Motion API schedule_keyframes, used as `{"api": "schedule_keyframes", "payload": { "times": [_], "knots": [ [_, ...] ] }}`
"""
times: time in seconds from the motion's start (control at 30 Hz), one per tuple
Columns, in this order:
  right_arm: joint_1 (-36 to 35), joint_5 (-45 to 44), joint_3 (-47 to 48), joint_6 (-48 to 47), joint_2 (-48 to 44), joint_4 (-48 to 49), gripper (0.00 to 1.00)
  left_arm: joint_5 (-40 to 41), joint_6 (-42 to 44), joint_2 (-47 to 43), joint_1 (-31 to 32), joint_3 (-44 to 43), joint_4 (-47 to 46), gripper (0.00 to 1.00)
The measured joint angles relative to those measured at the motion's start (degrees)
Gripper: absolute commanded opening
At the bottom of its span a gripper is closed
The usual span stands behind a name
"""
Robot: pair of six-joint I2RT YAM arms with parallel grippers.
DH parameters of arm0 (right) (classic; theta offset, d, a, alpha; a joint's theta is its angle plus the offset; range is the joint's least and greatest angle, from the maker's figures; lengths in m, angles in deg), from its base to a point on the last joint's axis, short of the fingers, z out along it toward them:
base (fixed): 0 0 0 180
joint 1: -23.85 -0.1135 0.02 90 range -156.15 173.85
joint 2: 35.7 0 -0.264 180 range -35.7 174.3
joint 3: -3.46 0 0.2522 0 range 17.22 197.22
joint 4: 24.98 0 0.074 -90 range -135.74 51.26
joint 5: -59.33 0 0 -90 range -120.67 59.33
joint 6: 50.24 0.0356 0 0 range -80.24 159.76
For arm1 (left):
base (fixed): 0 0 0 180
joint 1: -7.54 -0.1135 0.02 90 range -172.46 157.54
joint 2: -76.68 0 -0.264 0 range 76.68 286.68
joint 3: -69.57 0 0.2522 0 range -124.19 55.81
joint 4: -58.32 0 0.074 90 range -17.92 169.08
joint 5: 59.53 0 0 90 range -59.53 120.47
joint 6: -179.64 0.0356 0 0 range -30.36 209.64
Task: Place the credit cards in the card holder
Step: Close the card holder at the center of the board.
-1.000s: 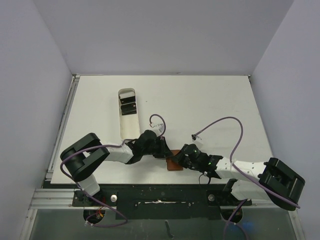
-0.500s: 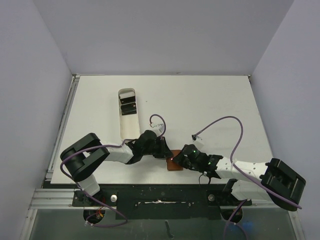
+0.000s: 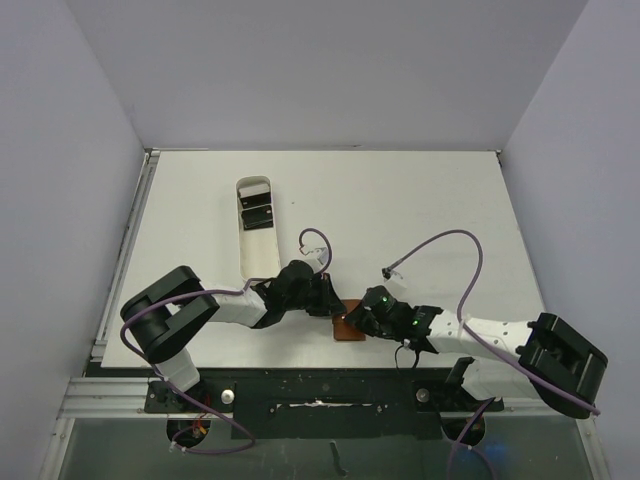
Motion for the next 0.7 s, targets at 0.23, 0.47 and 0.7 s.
{"api": "schedule_keyframes", "payload": {
  "times": [0.23,0.47,0.7],
  "knots": [
    [0.9,1.1,2.1,0.6,1.2,-3.1,0.01,0.2,0.0,0.0,0.1,0.0,0.1,0.06],
    [2.0,3.3,4.9,0.7,3.9,-5.3,0.01,1.1,0.0,-0.5,0.1,0.0,0.5,0.05],
    [2.4,5.7,8.5,0.8,9.5,-4.9,0.00,4.2,0.1,-1.9,-0.3,0.6,1.6,0.04]
  ]
}}
